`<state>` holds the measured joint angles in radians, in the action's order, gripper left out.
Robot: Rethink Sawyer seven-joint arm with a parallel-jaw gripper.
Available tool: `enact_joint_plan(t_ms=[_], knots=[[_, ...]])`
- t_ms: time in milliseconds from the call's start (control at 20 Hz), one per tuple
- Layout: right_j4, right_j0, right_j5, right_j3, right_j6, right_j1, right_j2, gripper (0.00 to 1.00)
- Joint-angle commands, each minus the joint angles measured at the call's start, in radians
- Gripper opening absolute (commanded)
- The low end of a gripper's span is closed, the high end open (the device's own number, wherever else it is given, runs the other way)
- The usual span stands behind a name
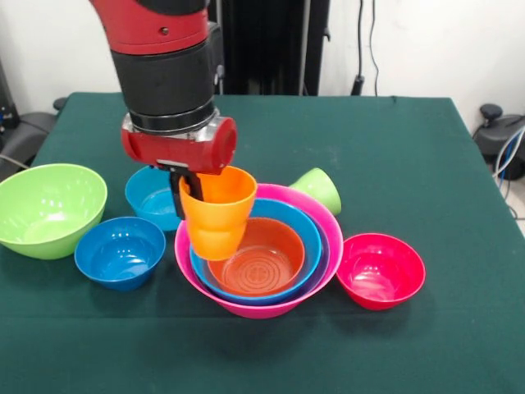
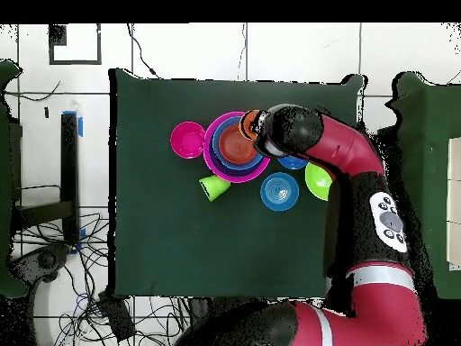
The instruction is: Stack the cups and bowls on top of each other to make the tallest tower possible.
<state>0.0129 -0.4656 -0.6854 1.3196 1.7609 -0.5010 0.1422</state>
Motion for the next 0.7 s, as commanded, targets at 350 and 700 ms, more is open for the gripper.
enact_joint_plan(t_ms=[350, 700], knots=[[-0.023, -0.021, 0.139, 0.189, 0.057, 0.003, 0.083, 0.0], [-0.007, -0.016, 0.168, 0.227, 0.079, -0.003, 0.091, 0.0]])
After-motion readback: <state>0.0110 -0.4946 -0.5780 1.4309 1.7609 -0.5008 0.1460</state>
